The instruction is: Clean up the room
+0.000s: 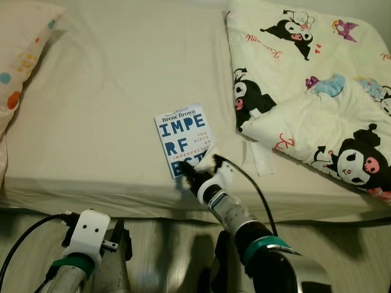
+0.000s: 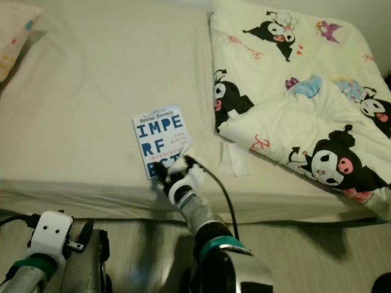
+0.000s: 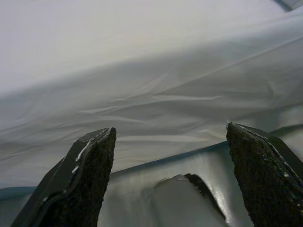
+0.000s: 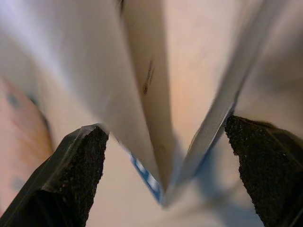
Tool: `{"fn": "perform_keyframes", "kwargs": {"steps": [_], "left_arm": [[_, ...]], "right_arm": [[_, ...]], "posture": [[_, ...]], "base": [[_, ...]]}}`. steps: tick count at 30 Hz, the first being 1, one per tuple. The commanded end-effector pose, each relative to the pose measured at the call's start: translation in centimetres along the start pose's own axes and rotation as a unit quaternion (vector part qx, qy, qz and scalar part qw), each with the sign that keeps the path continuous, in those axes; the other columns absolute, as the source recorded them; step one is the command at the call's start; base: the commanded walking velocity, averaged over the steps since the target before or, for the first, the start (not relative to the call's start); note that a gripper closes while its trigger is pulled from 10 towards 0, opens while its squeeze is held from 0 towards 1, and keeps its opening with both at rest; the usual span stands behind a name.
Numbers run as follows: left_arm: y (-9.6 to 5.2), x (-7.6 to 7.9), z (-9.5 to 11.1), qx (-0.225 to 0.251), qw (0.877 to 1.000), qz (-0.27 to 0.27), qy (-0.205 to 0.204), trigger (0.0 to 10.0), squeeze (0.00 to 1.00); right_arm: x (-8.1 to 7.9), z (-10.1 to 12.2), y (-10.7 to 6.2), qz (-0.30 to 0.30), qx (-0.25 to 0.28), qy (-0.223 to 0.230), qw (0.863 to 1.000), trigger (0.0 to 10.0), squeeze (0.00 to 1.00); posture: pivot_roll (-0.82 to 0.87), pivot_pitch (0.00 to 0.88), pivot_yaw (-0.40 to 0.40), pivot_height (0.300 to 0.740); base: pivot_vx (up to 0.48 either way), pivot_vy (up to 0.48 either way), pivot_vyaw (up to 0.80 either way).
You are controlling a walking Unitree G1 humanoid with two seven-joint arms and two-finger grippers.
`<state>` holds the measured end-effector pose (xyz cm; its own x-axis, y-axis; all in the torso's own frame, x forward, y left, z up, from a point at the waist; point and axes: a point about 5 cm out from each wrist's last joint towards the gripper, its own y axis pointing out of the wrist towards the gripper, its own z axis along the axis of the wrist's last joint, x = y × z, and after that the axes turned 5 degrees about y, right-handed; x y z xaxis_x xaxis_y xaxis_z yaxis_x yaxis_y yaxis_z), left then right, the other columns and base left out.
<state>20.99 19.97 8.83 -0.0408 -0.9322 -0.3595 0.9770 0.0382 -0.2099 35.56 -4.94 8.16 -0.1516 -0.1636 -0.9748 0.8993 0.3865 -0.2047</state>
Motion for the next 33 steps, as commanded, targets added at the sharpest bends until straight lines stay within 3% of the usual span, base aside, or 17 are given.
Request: {"fn": "perform_keyframes", "kwargs": {"steps": [1,4,9,10,11,12,33], "left_arm": [[-0.4,0.1,-0.3,-0.01,1.0,-0.001,-0.009,10.0,0.0],[-0.3,0.1,-0.3,-0.009,1.0,0.001,-0.012,10.0,0.0],[-0.3,0.1,-0.3,-0.009,1.0,0.001,-0.013,10.0,0.0],[-0.3,0.1,-0.3,-0.009,1.0,0.0,-0.013,10.0,0.0],[-0.3,0.1,-0.3,-0.009,1.0,0.0,-0.013,10.0,0.0],[-0.3,0.2,-0.3,-0.009,1.0,0.0,-0.013,10.0,0.0],[-0.1,0.3,-0.2,-0.005,1.0,0.003,-0.016,10.0,0.0]], "right_arm": [[-1.0,-9.9,0.2,0.001,-0.109,0.099,0.989,10.0,0.0],[-2.3,-9.9,0.5,0.034,-0.109,0.106,0.988,10.0,0.0],[-3.1,-9.7,0.7,0.063,-0.105,0.102,0.987,10.0,0.0],[-3.2,-9.6,0.7,0.069,-0.102,0.103,0.987,6.3,0.0],[-3.2,-9.6,0.7,0.069,-0.102,0.103,0.987,6.3,0.0],[-3.2,-9.4,0.7,0.072,-0.099,0.105,0.987,0.0,0.0],[-3.4,-9.6,0.7,0.09,-0.109,0.1,0.985,0.0,0.0]], "posture": [[0.22,0.294,-0.12,0.566],[0.22,0.294,-0.12,0.566],[0.22,0.29,-0.119,0.566],[0.22,0.29,-0.121,0.566],[0.22,0.29,-0.121,0.566],[0.21,0.29,-0.122,0.566],[0.21,0.281,-0.127,0.566]], "base": [[0.0,0.0,0.0],[0.0,0.0,0.0],[0.0,0.0,0.0],[0.0,0.0,0.0],[0.0,0.0,0.0],[0.0,0.0,0.0],[0.0,0.0,0.0]]}}
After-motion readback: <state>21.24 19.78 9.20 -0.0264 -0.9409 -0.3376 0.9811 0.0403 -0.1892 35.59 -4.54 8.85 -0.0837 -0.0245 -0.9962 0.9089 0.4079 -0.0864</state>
